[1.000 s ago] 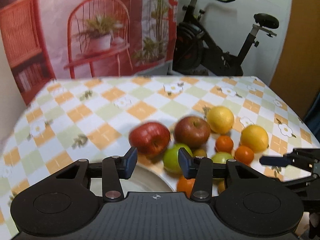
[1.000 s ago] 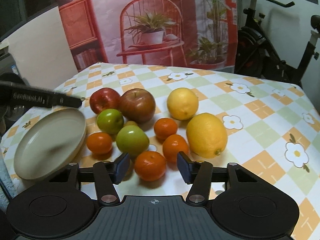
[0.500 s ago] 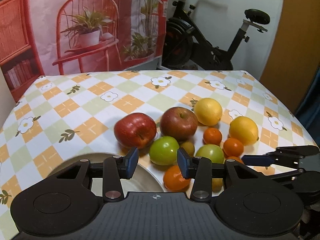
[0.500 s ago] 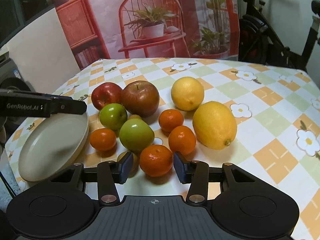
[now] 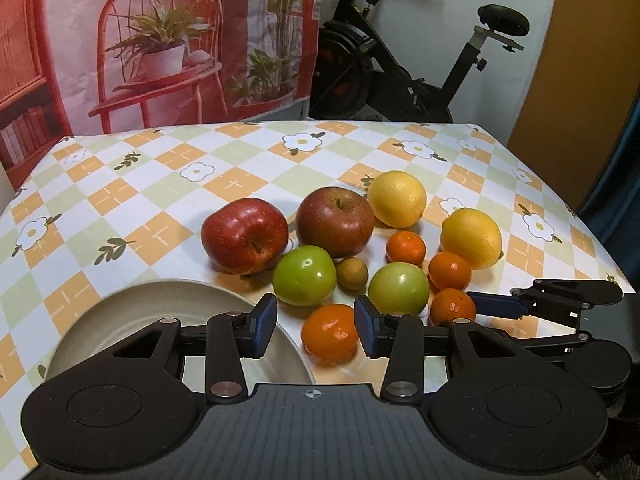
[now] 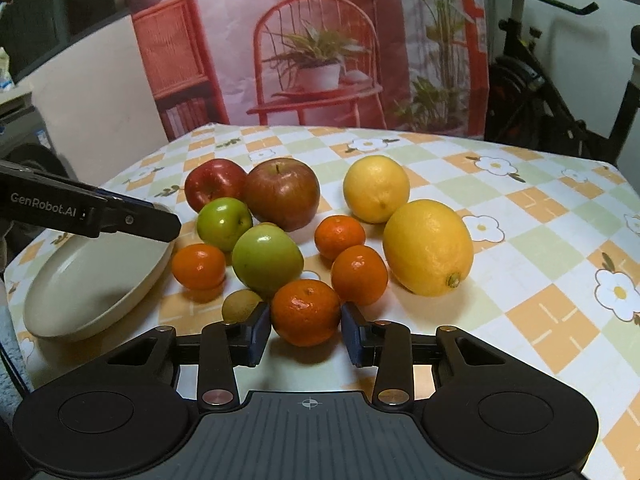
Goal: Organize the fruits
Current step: 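Move both tools forward toward the fruit cluster beside the beige plate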
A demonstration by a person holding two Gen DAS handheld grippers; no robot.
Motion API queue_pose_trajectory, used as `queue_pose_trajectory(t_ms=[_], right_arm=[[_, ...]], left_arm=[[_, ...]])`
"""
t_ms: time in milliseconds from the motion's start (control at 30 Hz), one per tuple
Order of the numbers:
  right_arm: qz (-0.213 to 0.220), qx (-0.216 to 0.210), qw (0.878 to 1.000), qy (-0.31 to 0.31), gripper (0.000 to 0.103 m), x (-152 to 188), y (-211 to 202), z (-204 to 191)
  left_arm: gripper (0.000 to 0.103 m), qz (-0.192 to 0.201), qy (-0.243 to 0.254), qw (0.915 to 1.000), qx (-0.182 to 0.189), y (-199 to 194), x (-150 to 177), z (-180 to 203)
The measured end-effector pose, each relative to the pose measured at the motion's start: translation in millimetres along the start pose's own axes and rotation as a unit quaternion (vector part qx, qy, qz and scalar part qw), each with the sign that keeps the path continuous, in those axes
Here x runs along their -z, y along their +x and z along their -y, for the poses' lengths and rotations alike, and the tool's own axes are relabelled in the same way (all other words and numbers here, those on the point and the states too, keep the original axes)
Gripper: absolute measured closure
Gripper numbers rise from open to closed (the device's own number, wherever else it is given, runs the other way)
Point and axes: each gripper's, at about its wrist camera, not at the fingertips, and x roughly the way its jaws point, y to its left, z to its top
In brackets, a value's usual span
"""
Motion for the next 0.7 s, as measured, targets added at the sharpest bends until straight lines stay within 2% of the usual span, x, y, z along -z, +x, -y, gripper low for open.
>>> queue_pose_trajectory(t_ms=[533, 600, 700], right_arm=[[0.014, -0.006, 1.000, 0.019, 0.068, 4.7, -5.3, 5.4], [0.014, -0.007, 1.000, 0.021, 0.068, 4.9, -5.1, 6.0], [0.013, -0.010, 1.000, 0.026, 0.068, 4.8, -5.3, 8.0]], left_arm=[[0.058, -0.017, 0.009, 0.9998, 0.006, 8.9, 4.2, 4.6], [0.058, -0.021, 0.020, 0.9996, 0.007, 13.1, 2.4, 6.1], [0.058, -0.017, 0.074, 0.9971, -0.003, 18.9, -3.1, 14.9]])
